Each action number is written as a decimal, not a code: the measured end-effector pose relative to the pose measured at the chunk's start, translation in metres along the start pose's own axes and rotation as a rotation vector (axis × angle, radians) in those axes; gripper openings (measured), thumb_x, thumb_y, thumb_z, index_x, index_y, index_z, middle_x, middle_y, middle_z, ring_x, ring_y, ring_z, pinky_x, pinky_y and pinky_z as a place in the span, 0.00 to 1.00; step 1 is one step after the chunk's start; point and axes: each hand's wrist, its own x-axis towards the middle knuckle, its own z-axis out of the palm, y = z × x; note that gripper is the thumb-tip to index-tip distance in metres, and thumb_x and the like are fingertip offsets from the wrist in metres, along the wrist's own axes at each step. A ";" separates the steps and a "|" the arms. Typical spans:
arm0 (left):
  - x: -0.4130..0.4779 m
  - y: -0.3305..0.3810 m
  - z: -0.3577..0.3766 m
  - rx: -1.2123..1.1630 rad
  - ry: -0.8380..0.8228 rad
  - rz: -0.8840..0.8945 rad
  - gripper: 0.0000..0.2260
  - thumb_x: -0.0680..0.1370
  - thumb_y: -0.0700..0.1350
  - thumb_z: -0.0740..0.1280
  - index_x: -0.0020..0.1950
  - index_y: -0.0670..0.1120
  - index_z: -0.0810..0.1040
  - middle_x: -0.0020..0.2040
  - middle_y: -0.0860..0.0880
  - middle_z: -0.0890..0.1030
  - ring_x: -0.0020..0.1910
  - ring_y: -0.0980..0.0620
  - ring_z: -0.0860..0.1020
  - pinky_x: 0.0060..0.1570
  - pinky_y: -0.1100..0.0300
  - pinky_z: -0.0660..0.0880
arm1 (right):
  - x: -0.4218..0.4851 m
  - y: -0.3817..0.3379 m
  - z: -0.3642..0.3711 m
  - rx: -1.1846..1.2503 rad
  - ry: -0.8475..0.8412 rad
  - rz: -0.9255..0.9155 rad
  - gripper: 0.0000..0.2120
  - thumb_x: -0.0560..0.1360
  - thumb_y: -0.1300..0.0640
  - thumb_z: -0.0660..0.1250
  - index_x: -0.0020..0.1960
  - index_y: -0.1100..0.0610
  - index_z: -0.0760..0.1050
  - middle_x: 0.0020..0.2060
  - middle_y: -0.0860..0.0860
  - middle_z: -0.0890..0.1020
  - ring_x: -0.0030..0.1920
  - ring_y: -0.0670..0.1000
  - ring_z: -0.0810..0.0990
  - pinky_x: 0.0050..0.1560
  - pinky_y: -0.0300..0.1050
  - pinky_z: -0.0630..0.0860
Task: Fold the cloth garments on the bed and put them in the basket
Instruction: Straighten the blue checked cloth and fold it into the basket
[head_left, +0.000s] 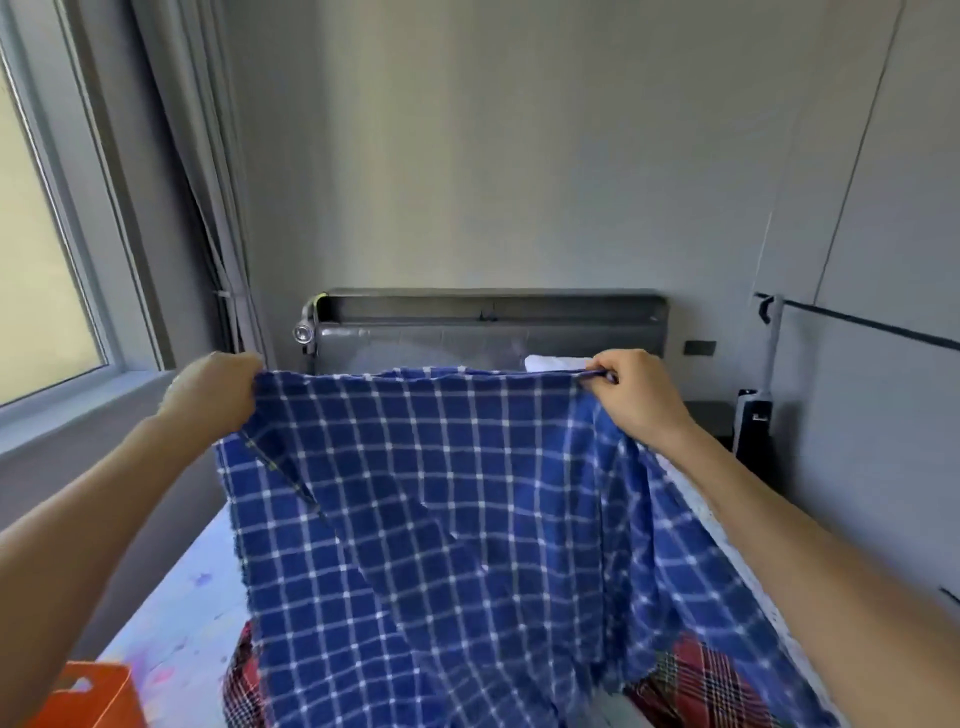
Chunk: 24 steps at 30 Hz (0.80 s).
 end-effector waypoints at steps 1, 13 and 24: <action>-0.002 0.008 0.001 0.001 -0.027 -0.083 0.04 0.75 0.35 0.62 0.41 0.42 0.70 0.44 0.38 0.79 0.39 0.43 0.74 0.45 0.48 0.77 | -0.005 -0.008 -0.002 0.017 -0.022 -0.029 0.11 0.76 0.62 0.65 0.40 0.69 0.77 0.28 0.57 0.75 0.28 0.47 0.68 0.29 0.36 0.63; -0.113 0.241 -0.011 -1.054 -0.372 0.383 0.08 0.73 0.38 0.71 0.47 0.50 0.77 0.36 0.54 0.76 0.34 0.59 0.73 0.38 0.64 0.69 | -0.041 -0.031 -0.008 0.140 -0.278 -0.152 0.08 0.74 0.65 0.65 0.48 0.61 0.83 0.36 0.48 0.82 0.36 0.43 0.77 0.39 0.34 0.72; -0.104 0.292 -0.015 -1.048 -0.092 0.185 0.10 0.77 0.39 0.66 0.36 0.45 0.74 0.30 0.49 0.72 0.31 0.54 0.69 0.35 0.59 0.65 | -0.113 0.055 -0.003 0.308 -0.341 0.210 0.03 0.70 0.64 0.67 0.42 0.60 0.73 0.36 0.53 0.77 0.37 0.51 0.73 0.39 0.45 0.69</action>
